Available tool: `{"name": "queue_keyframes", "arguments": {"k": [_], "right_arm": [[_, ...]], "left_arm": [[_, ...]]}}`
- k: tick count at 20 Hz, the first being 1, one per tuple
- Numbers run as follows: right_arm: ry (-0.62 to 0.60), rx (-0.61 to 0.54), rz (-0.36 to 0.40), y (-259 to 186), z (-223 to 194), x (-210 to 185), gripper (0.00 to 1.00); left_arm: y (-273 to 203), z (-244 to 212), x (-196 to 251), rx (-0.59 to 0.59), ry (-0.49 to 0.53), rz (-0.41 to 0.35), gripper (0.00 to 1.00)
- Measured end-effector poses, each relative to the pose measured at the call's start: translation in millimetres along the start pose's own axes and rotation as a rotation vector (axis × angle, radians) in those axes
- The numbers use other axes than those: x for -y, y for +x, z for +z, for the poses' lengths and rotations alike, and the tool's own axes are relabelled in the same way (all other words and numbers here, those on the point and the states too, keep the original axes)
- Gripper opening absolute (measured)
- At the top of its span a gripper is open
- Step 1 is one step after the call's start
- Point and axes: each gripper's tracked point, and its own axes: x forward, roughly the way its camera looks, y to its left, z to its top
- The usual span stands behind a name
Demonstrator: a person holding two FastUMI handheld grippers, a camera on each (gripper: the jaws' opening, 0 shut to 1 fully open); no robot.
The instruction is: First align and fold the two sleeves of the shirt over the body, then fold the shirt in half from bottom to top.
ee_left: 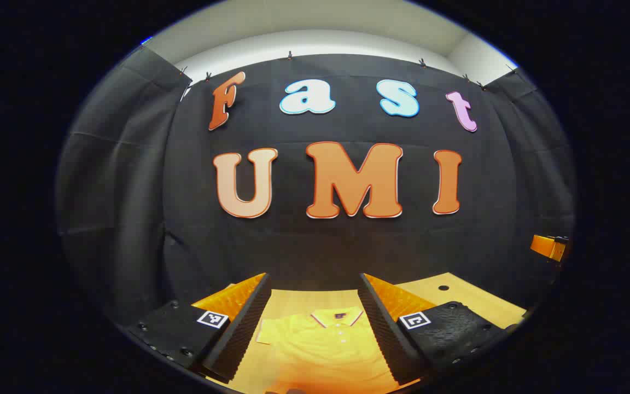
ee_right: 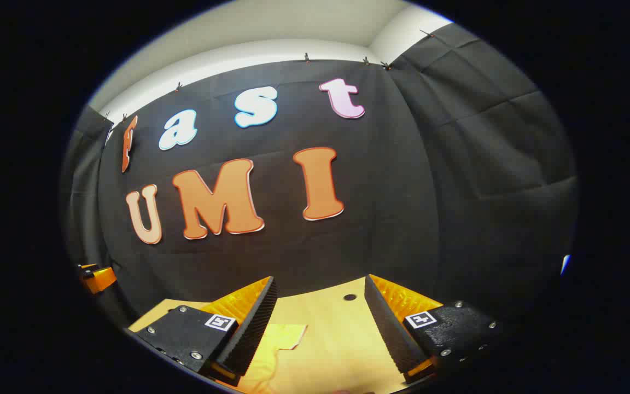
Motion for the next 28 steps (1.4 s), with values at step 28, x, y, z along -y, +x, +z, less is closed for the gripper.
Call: {"name": "queue_keyframes", "arguments": {"k": [28], "right_arm": [[-0.101, -0.311, 0.212, 128, -48, -83, 1.0]], "left_arm": [[76, -4, -48, -0.075, -0.044, 0.145, 0.98]]}}
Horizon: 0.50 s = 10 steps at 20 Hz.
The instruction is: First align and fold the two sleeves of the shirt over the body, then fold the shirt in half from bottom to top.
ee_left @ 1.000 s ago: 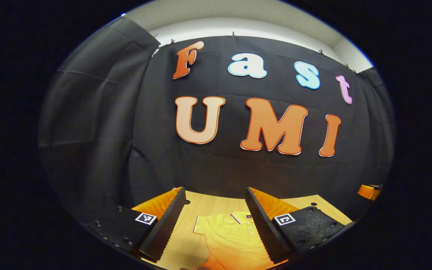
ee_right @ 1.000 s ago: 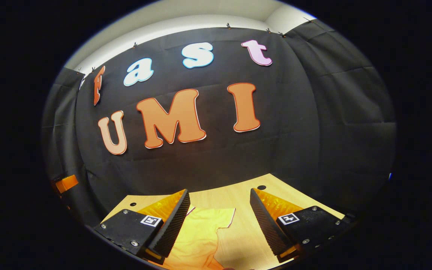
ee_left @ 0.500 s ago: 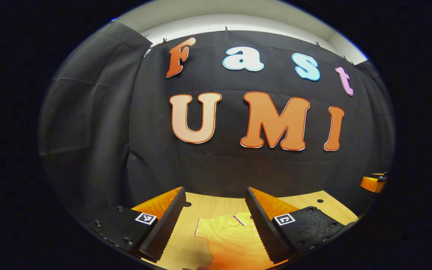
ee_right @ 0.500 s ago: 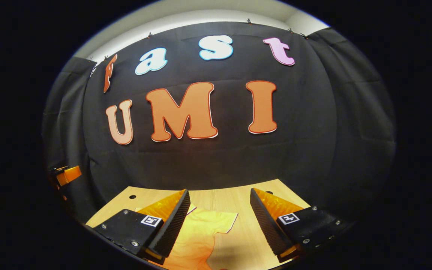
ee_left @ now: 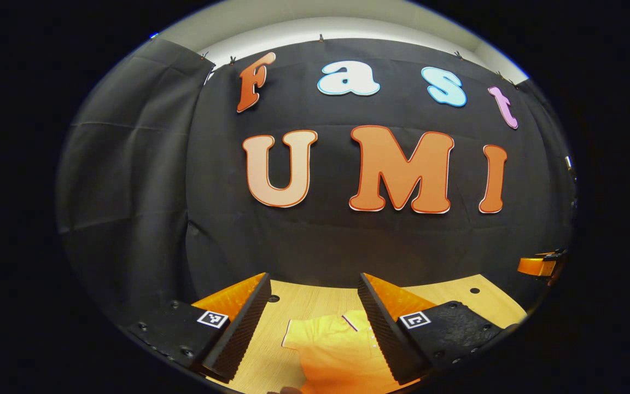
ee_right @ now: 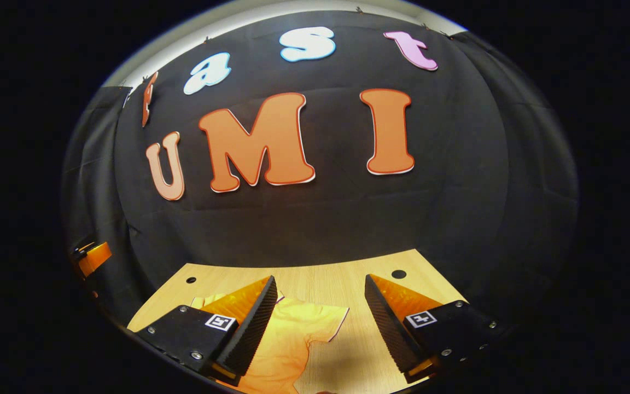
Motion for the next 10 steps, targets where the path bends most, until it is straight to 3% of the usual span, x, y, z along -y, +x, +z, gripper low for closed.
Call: {"name": "queue_keyframes", "arguments": {"k": [2, 4, 7, 10], "right_arm": [[0.034, -0.063, 0.024, 23, -8, -3, 0.97], [0.053, -0.14, 0.0, 46, -20, 4, 0.97], [0.058, -0.222, -0.072, 85, -34, 21, 0.98], [-0.009, -0.305, -0.148, 117, -59, 39, 0.98]], "left_arm": [[9, -3, -1, -0.01, 0.005, -0.011, 0.98], [20, -4, -8, -0.015, 0.011, -0.005, 0.98], [33, -9, -13, -0.027, 0.001, -0.029, 0.98], [45, -21, -33, -0.058, 0.002, -0.027, 0.98]]}}
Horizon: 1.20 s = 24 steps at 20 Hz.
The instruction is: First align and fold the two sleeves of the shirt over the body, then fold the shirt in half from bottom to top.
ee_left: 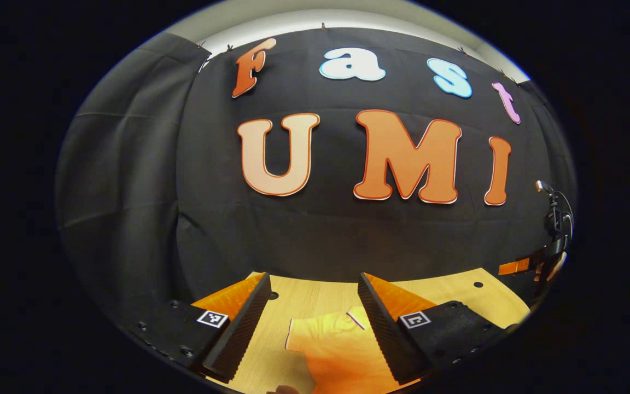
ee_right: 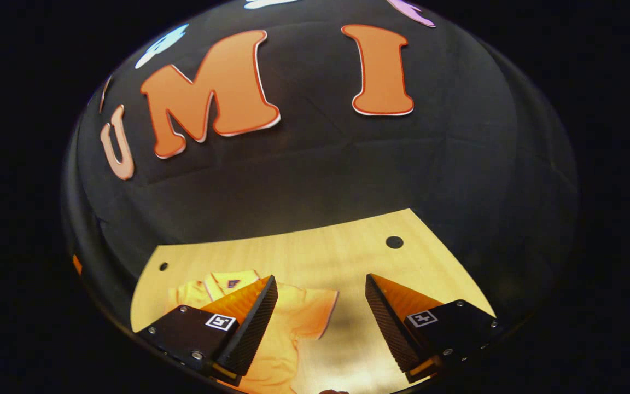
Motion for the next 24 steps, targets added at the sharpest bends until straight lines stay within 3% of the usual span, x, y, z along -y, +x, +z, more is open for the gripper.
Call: {"name": "queue_keyframes", "arguments": {"k": [9, 24], "right_arm": [[-0.057, -0.307, -0.053, 86, -71, -9, 0.98], [-0.117, -0.623, -0.138, 143, -168, -1, 1.0]], "left_arm": [[27, -31, -65, -0.067, -0.007, 0.079, 0.98], [49, -65, -79, -0.146, 0.013, 0.101, 0.98]]}}
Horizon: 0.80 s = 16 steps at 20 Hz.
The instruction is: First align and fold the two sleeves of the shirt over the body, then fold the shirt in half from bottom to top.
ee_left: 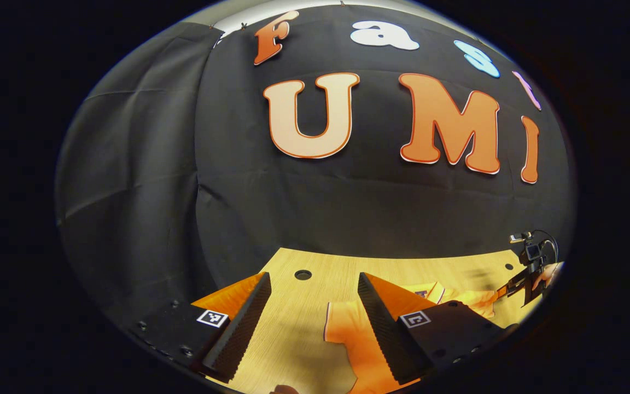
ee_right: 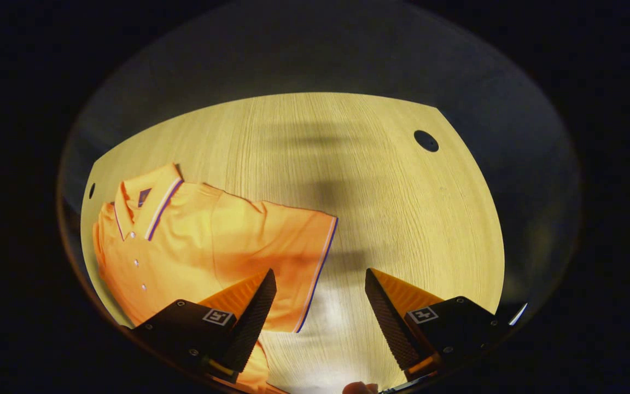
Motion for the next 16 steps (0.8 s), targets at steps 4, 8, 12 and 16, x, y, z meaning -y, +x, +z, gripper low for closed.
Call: {"name": "queue_keyframes", "arguments": {"k": [4, 8, 12, 16], "right_arm": [[0.003, -0.045, -0.006, 13, -8, -2, 1.0], [0.021, -0.082, 0.015, 17, -12, -5, 0.99], [0.164, -0.128, 0.057, 18, -18, -6, 0.99], [0.137, -0.103, 0.057, 18, -18, -8, 0.94]], "left_arm": [[2, -7, -6, -0.019, 0.005, 0.005, 0.98], [4, -10, -5, -0.031, 0.0, 0.004, 0.98], [3, -15, 2, -0.041, -0.009, -0.005, 0.98], [0, -26, 7, -0.067, -0.017, -0.014, 0.98]]}}
